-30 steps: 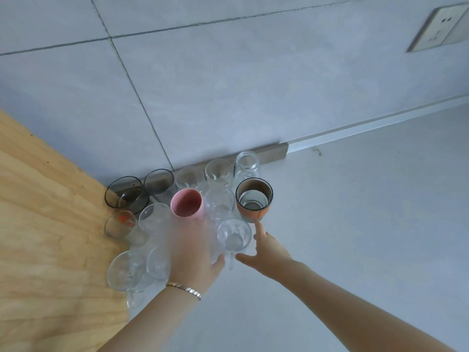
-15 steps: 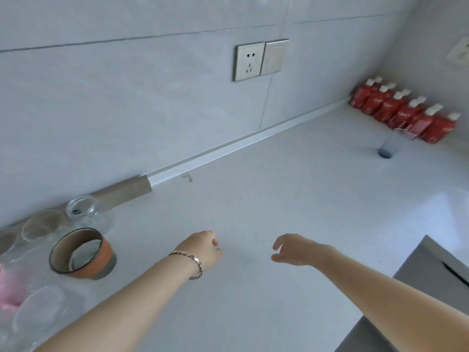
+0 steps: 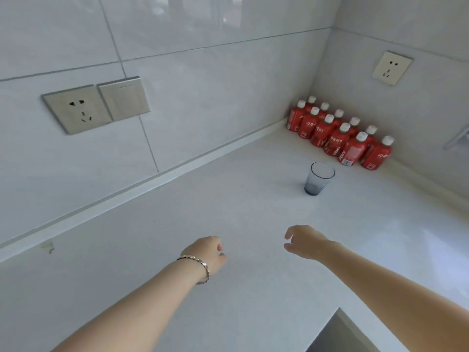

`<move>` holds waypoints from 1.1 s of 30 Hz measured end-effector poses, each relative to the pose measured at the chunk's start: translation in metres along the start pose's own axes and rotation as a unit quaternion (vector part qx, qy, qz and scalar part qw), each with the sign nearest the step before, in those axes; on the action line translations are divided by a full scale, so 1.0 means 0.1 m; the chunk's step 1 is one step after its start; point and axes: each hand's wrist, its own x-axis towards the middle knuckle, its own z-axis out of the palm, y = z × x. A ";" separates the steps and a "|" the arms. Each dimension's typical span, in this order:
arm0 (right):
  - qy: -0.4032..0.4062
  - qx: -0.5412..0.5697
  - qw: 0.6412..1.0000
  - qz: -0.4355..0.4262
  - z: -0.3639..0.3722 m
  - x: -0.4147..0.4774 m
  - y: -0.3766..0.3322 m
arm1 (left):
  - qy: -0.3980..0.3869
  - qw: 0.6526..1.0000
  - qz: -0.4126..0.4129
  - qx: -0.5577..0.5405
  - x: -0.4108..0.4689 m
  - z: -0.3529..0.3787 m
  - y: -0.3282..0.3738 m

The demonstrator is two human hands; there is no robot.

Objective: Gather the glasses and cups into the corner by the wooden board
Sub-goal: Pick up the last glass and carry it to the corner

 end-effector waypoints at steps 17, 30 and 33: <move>0.186 0.232 0.945 0.134 -0.99 1.73 1.07 | 0.005 0.995 0.049 0.087 1.23 -0.03 0.98; 0.119 0.213 0.969 -0.033 -0.38 1.03 0.27 | -0.007 0.999 -0.026 0.019 1.00 -0.04 0.46; 0.069 0.223 0.968 -0.095 -0.11 0.66 -0.16 | -0.008 0.998 -0.057 0.034 0.73 -0.10 0.03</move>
